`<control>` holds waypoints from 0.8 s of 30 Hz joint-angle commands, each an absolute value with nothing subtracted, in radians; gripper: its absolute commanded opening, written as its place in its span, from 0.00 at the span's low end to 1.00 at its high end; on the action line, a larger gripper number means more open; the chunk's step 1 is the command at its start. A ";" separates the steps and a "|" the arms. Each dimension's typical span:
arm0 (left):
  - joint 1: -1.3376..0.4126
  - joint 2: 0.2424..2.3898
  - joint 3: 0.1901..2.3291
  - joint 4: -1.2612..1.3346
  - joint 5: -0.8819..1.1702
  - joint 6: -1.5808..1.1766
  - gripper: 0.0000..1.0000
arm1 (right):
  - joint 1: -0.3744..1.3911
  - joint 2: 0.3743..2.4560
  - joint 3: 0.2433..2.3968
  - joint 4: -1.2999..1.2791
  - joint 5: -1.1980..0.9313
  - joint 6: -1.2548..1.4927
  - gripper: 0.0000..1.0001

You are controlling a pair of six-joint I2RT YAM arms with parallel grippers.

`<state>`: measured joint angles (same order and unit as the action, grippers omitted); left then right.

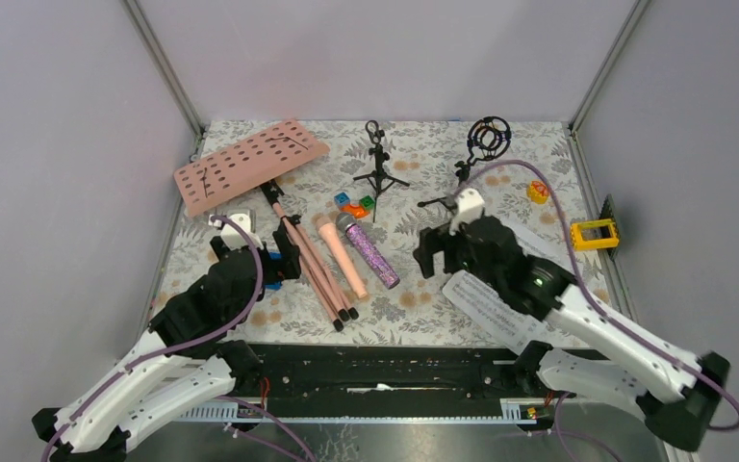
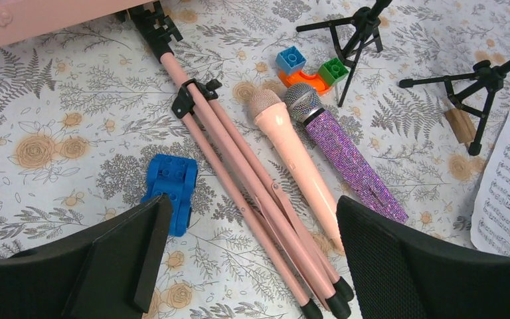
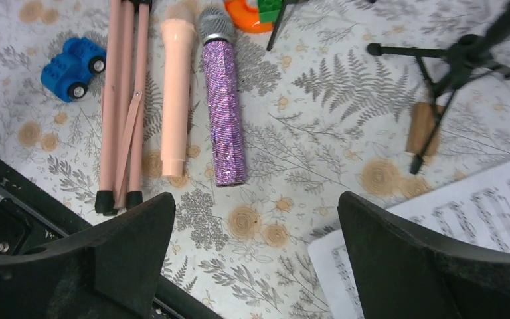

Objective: Pack up the instrument practice props

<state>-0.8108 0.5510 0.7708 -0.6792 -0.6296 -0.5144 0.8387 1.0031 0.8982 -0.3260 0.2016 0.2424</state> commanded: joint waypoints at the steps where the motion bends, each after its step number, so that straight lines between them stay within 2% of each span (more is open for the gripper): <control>1: -0.808 0.526 0.763 -0.633 -0.671 -0.542 0.99 | 0.834 0.762 0.795 -0.311 0.339 0.258 1.00; 6: -0.810 0.520 0.761 -0.642 -0.678 -0.544 0.99 | 0.834 0.550 0.688 -0.306 0.590 0.289 1.00; 12: -0.810 0.518 0.762 -0.666 -0.693 -0.575 0.99 | 0.833 0.409 0.670 -0.462 0.683 0.411 1.00; 16: -0.809 0.517 0.748 -0.636 -0.652 -0.559 0.99 | 0.834 0.441 0.669 -0.496 0.610 0.404 1.00; 19: -0.810 0.539 0.755 -0.636 -0.653 -0.550 0.99 | 0.819 0.591 0.706 -0.514 0.514 0.392 1.00; 21: -0.810 0.547 0.761 -0.643 -0.658 -0.550 0.99 | 0.771 0.701 0.724 -0.510 0.443 0.390 1.00; 24: -0.810 0.537 0.762 -0.643 -0.666 -0.552 0.99 | 0.606 0.719 0.700 -0.433 0.257 0.372 1.00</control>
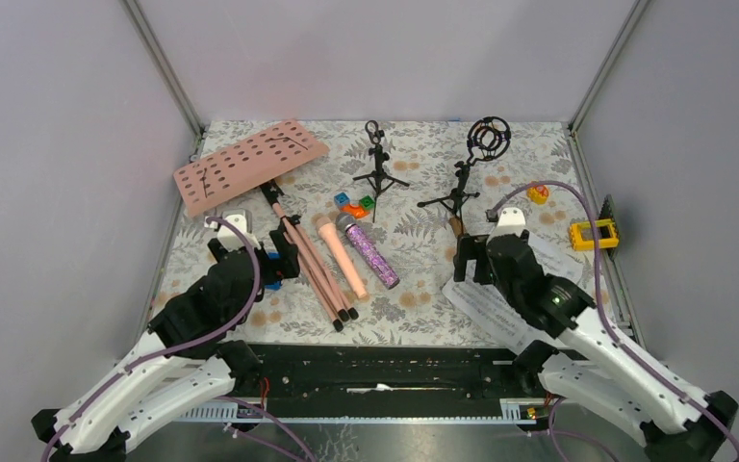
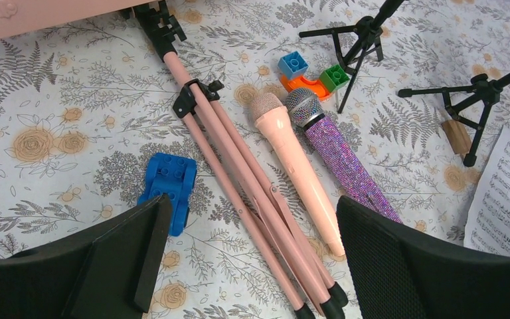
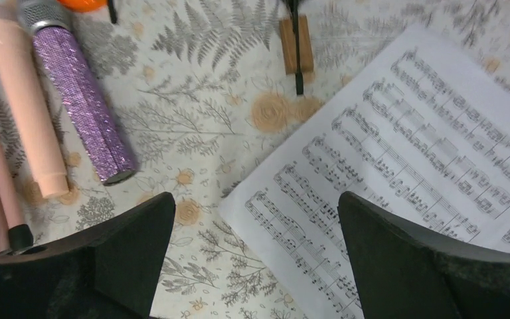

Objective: Pack up the instrument practice props

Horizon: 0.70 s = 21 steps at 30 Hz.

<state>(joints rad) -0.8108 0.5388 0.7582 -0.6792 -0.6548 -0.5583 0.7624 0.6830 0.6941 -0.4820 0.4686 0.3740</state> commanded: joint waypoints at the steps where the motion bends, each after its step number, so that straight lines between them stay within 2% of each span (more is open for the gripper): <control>1: -0.810 0.530 0.760 -0.643 -0.668 -0.552 0.99 | 0.522 0.706 0.685 -0.400 0.174 0.364 1.00; 2: -0.810 0.522 0.758 -0.640 -0.669 -0.550 0.99 | 0.419 0.689 0.670 -0.385 0.101 0.356 1.00; 5: -0.810 0.508 0.756 -0.633 -0.669 -0.543 0.99 | 0.300 0.617 0.646 -0.367 0.009 0.337 1.00; 13: -0.810 0.472 0.747 -0.609 -0.659 -0.520 0.99 | 0.291 0.350 0.570 -0.340 0.145 0.325 1.00; 21: -0.810 0.467 0.756 -0.610 -0.670 -0.517 0.99 | 0.291 0.281 0.543 -0.336 0.184 0.326 1.00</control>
